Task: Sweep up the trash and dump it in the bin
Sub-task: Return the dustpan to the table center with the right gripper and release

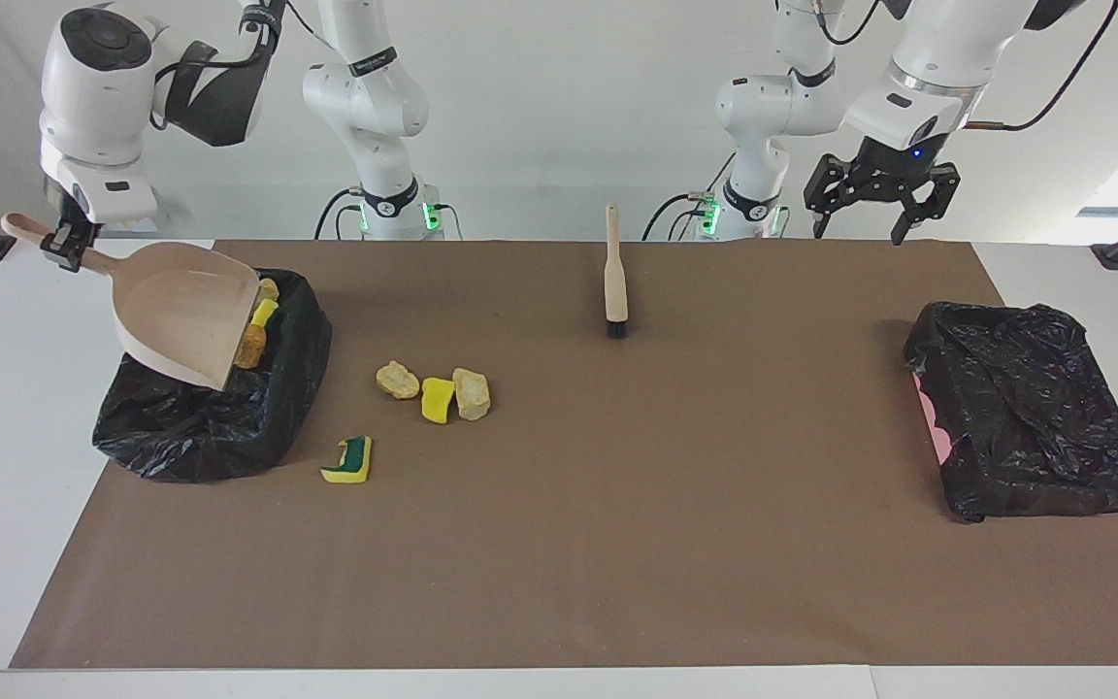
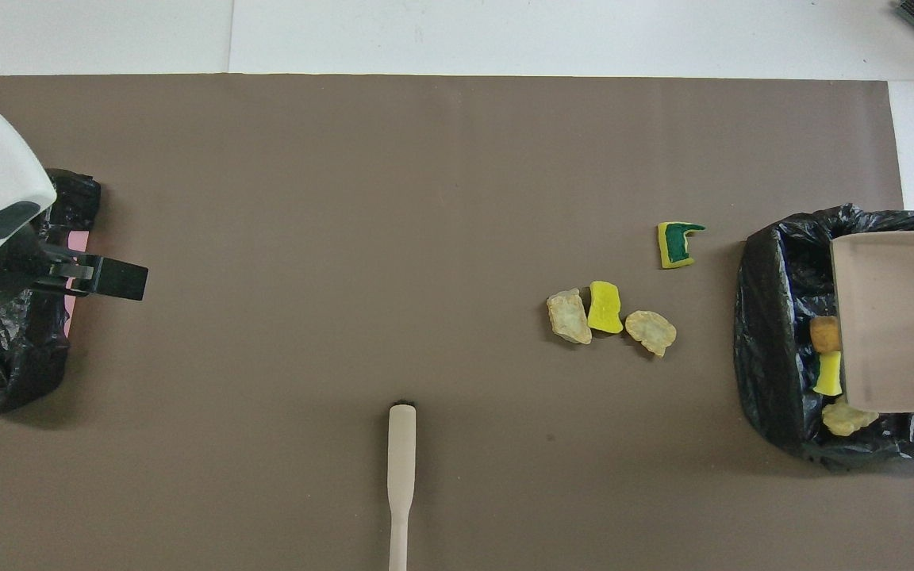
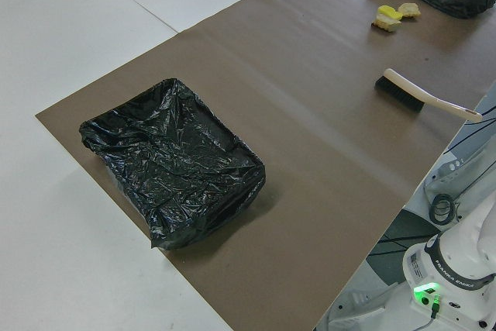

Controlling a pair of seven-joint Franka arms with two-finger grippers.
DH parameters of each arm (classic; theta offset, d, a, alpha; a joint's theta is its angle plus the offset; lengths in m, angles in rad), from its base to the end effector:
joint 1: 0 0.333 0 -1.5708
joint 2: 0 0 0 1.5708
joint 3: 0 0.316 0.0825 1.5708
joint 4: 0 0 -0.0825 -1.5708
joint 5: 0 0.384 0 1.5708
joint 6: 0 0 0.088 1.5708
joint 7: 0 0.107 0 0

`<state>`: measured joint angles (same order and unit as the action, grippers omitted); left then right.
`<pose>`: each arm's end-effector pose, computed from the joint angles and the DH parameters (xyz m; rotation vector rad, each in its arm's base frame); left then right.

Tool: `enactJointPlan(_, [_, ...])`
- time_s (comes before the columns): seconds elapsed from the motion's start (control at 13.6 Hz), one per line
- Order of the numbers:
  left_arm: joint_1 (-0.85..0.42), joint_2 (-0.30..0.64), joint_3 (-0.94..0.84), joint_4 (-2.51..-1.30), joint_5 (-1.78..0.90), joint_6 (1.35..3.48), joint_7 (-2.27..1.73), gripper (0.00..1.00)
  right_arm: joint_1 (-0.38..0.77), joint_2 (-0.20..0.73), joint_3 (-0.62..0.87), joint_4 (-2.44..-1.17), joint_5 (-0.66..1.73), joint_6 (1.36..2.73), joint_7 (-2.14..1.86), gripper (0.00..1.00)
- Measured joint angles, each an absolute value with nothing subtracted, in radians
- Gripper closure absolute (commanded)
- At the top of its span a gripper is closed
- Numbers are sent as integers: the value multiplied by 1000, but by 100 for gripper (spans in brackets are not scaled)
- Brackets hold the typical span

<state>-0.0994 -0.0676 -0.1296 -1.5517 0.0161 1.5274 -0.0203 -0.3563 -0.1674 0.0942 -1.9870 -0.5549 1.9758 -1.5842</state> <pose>0.5151 -0.1211 0.6659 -3.1047 0.3234 -0.0710 0.5013 -0.1662 0.5611 1.9396 1.8170 -0.4656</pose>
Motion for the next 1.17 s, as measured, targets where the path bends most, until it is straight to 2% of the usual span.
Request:
enactJointPlan(0.29, [-100,-66,-87,-1549,16,1518,6,0,-283,-147,95,-1974,-386,1960,-1505,100])
enactJointPlan(0.59, [-102,-66,-56,-1549,5,1515,32,0,-127,-114,98,-1977,-276,1909,-1176,100])
enactJointPlan(0.88, [-110,-66,-7,-1549,-16,1512,65,0,21,-21,100,-1981,-155,1911,-793,100])
enactJointPlan(1.17, [-112,-67,-2,-1548,-16,1502,67,0,140,90,100,-1978,-85,2020,-454,100])
